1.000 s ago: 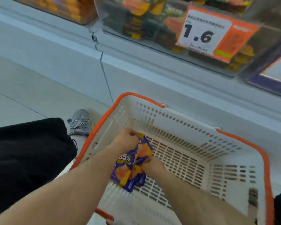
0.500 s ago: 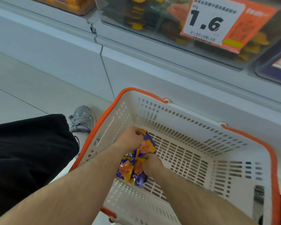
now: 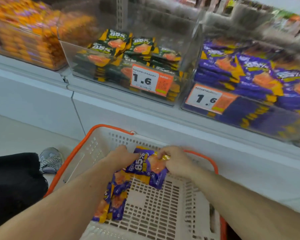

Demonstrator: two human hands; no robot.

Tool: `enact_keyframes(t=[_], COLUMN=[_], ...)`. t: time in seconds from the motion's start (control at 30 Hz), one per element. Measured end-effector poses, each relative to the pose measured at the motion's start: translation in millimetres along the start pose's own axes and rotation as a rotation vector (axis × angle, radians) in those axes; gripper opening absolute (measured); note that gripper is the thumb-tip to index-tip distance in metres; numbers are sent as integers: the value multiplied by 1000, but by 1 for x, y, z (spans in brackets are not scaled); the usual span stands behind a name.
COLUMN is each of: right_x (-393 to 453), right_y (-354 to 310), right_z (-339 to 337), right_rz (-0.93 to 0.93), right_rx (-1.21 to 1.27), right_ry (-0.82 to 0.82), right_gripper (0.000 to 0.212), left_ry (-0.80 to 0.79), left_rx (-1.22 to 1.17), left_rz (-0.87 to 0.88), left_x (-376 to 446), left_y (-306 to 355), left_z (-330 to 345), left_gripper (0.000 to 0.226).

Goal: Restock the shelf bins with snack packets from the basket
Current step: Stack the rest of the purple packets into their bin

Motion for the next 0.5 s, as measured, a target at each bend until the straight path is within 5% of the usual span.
enact_keyframes(t=[0.17, 0.33, 0.5], right_x=[-36, -66, -82], right_y=[-28, -40, -52], right_z=[-72, -125, -171], right_rz=[20, 38, -5], right_rx=[305, 622, 925], right_ry=[104, 129, 215], right_gripper=[30, 23, 34], left_ry=[50, 75, 287], left_rx=[-196, -394, -637], left_rz=[175, 275, 429], left_x=[-27, -62, -83], left_y=[65, 123, 186], left_z=[-39, -77, -102], left_gripper=[4, 7, 8])
Point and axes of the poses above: each hand's wrist, its own x-axis towards the middle knuckle, its own z-axis out of the palm, y = z × x, the point moved 4 cm from there along x, towards the middle knuckle, and after that the axes turned 11 degrees about y, right-handed, at the moved point
